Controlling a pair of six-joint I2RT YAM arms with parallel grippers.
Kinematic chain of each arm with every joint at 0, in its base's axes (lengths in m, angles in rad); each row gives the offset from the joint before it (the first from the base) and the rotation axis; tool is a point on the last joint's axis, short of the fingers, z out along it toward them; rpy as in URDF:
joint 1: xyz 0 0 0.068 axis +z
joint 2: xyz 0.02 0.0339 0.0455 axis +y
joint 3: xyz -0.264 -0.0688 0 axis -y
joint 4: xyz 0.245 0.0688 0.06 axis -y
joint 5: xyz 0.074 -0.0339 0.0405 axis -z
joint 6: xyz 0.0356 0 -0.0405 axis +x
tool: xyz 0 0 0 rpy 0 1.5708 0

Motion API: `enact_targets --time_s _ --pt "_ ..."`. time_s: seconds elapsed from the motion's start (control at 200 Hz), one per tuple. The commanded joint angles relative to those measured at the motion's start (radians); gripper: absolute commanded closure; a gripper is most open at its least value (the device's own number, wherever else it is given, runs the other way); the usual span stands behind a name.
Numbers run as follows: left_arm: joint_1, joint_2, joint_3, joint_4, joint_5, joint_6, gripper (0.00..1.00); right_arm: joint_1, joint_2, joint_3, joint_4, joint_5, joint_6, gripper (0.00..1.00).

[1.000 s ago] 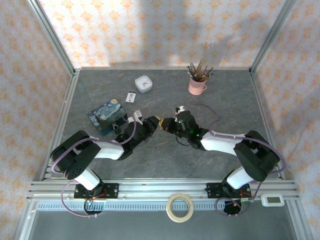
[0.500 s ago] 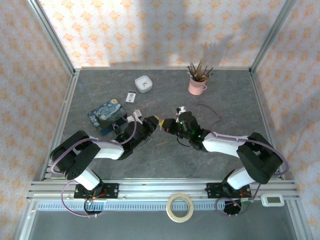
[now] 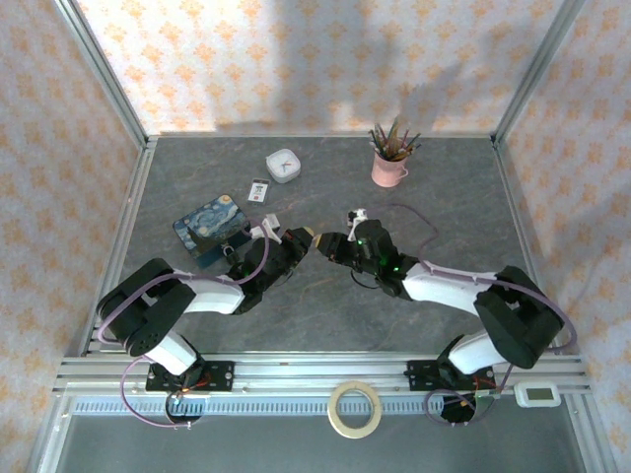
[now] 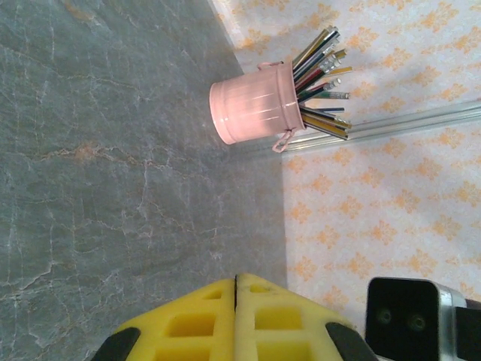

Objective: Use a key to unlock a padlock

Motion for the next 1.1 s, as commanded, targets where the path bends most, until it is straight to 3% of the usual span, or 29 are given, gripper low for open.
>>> enact_targets --time_s 0.0,0.13,0.275,0.42,0.771,0.911,1.091 --pt "0.018 -0.061 0.020 -0.038 0.001 0.123 1.00 -0.008 -0.106 -0.011 -0.041 0.077 -0.130 0.62" --pt "0.044 -0.110 0.081 -0.142 0.087 0.315 1.00 -0.062 -0.190 -0.007 -0.088 0.034 -0.270 0.56" --pt "0.060 -0.140 0.188 -0.330 0.199 0.545 1.00 -0.147 -0.231 -0.002 -0.056 -0.168 -0.341 0.56" --pt "0.078 -0.173 0.226 -0.384 0.316 0.686 1.00 -0.208 -0.223 0.015 0.028 -0.366 -0.347 0.58" --pt "0.097 -0.274 0.155 -0.244 0.440 0.719 1.00 -0.237 -0.139 -0.027 0.371 -0.618 -0.173 0.66" --pt "0.098 -0.266 0.145 -0.190 0.501 0.696 1.00 -0.237 -0.098 -0.044 0.484 -0.654 -0.105 0.67" --pt "0.100 -0.270 0.143 -0.161 0.525 0.684 1.00 -0.237 -0.073 -0.044 0.499 -0.668 -0.104 0.69"
